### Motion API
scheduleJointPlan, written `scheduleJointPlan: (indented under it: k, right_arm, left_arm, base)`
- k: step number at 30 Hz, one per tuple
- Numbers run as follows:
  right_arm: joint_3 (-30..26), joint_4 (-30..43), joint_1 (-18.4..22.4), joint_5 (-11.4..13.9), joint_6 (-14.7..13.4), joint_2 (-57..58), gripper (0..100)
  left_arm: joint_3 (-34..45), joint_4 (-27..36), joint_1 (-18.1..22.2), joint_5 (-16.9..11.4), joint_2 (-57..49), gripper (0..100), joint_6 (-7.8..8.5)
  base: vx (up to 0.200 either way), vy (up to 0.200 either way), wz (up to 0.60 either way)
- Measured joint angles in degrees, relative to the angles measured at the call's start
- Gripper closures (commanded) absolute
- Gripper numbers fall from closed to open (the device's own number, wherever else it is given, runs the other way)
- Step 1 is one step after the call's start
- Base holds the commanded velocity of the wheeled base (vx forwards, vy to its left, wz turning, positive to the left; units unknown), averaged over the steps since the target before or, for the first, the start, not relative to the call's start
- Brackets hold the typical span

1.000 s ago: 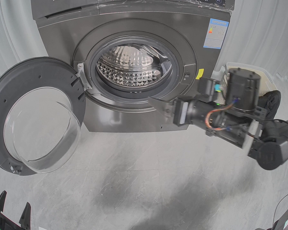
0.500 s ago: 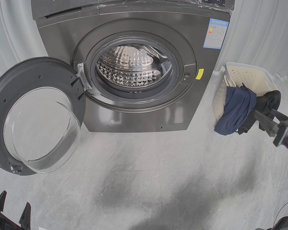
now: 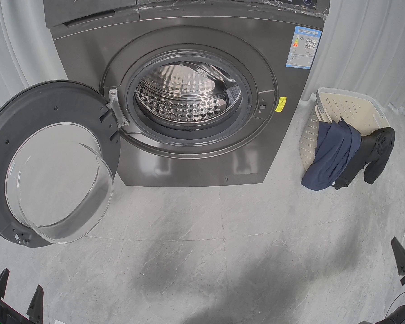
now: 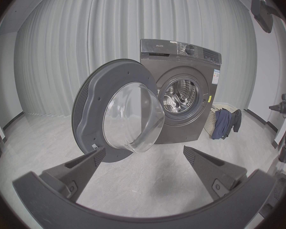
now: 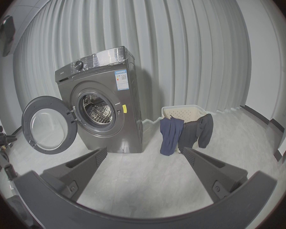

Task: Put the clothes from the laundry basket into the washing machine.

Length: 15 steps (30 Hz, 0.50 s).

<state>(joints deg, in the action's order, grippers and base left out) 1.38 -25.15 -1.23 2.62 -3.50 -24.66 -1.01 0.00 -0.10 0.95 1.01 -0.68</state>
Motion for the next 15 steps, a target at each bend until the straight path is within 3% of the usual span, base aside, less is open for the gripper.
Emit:
scheduleJointPlan:
  k: [5, 7, 10, 12, 15]
  right_arm:
    - [-0.3, 10.8, 0.3, 3.0, 0.2, 11.4, 0]
    - [-0.4, 13.8, 0.2, 5.8, 0.4, 15.6, 0]
    - [-0.4, 17.8, 0.5, 7.7, 0.6, 19.0, 0]
    - [-0.4, 20.2, 0.7, 6.9, 0.7, 20.6, 0]
    - [-0.4, 21.4, 0.9, 2.1, 0.7, 22.2, 0]
  left_arm:
    - [0.0, 0.0, 0.0, 0.0, 0.0, 0, 0.00]
    - [0.0, 0.0, 0.0, 0.0, 0.0, 0, 0.00]
    - [0.0, 0.0, 0.0, 0.0, 0.0, 0, 0.00]
    - [0.0, 0.0, 0.0, 0.0, 0.0, 0, 0.00]
    - [0.0, 0.0, 0.0, 0.0, 0.0, 0, 0.00]
  base:
    - [0.000, 0.000, 0.00]
    - [0.000, 0.000, 0.00]
    - [0.000, 0.000, 0.00]
    - [0.000, 0.000, 0.00]
    - [0.000, 0.000, 0.00]
